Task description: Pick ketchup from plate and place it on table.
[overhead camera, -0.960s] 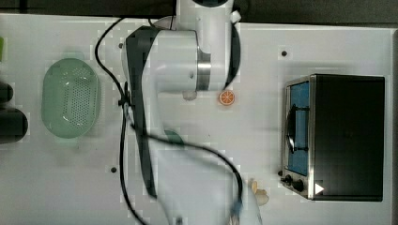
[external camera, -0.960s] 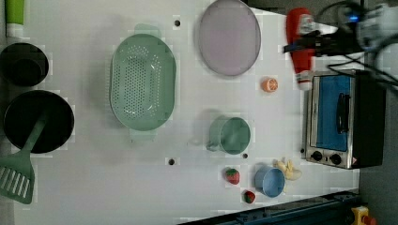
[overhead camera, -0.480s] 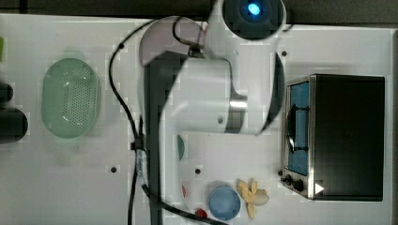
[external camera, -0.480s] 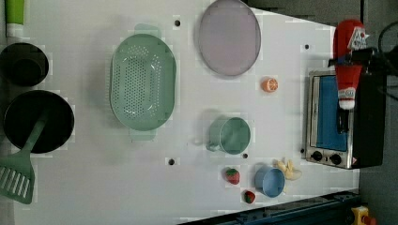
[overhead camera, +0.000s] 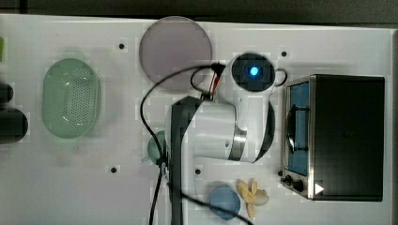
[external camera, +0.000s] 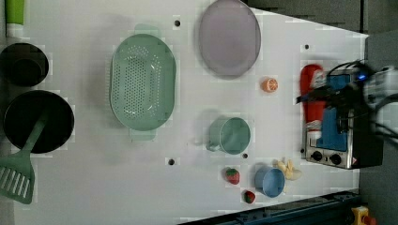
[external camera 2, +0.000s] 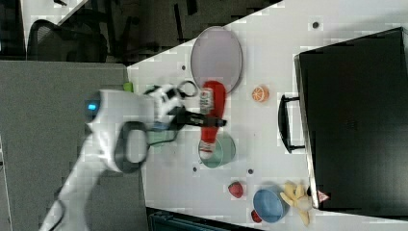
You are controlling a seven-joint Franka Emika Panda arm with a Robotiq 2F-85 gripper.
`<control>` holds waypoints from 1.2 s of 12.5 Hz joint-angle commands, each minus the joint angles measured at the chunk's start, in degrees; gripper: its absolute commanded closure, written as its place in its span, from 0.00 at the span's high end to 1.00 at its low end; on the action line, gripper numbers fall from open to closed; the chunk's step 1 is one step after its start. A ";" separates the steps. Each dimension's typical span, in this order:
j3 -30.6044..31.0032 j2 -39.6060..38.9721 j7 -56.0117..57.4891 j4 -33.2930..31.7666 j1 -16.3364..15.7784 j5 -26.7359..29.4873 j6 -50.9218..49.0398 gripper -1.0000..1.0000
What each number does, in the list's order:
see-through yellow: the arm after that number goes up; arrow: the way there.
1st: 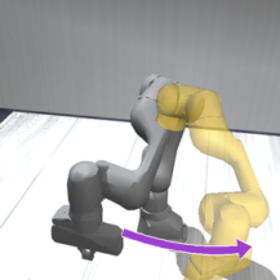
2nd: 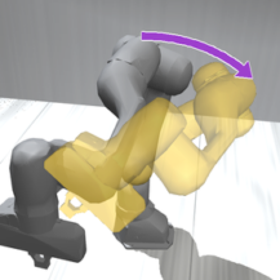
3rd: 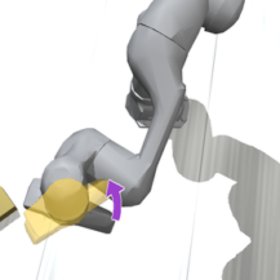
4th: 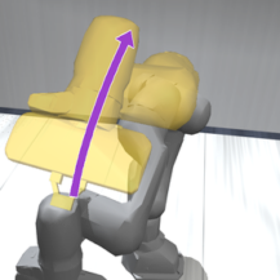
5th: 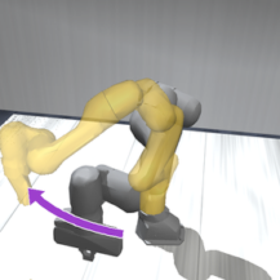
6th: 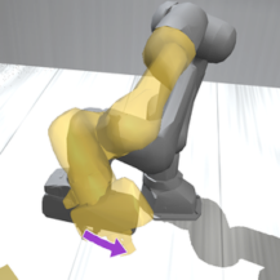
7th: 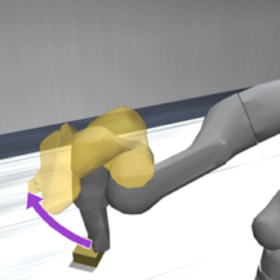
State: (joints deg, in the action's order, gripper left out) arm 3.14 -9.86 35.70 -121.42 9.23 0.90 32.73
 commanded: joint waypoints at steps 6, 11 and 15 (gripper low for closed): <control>0.51 -8.88 -2.09 -9.17 -0.31 0.35 14.69 0.97; 1.24 -3.36 -4.91 -6.03 -0.34 0.35 12.37 1.00; 2.57 8.00 -19.95 2.71 -0.42 0.31 -0.64 1.00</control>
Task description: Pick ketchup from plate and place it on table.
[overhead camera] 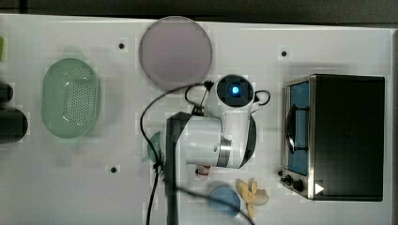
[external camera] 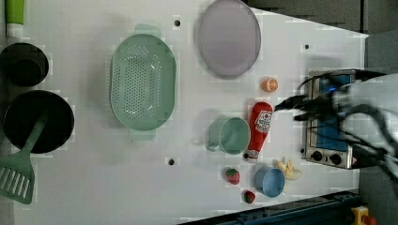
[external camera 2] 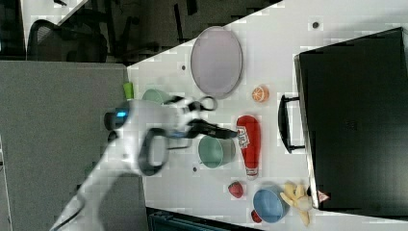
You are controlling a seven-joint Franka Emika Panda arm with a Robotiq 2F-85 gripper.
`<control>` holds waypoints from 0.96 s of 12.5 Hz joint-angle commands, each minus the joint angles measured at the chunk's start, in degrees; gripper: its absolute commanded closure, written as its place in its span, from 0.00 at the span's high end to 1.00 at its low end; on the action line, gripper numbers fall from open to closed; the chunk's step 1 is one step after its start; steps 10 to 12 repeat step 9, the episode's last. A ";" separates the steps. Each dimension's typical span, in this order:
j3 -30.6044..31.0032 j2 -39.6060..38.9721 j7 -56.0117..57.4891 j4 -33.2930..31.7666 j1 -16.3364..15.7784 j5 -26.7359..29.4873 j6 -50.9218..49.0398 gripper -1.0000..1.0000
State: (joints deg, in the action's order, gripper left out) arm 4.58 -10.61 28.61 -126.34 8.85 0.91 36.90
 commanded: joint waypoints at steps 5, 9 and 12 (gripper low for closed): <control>1.33 15.70 -31.74 19.71 -0.06 0.00 -27.13 1.00; 1.57 16.48 -32.17 22.72 -0.06 -0.10 -29.77 1.00; 1.57 16.48 -32.17 22.72 -0.06 -0.10 -29.77 1.00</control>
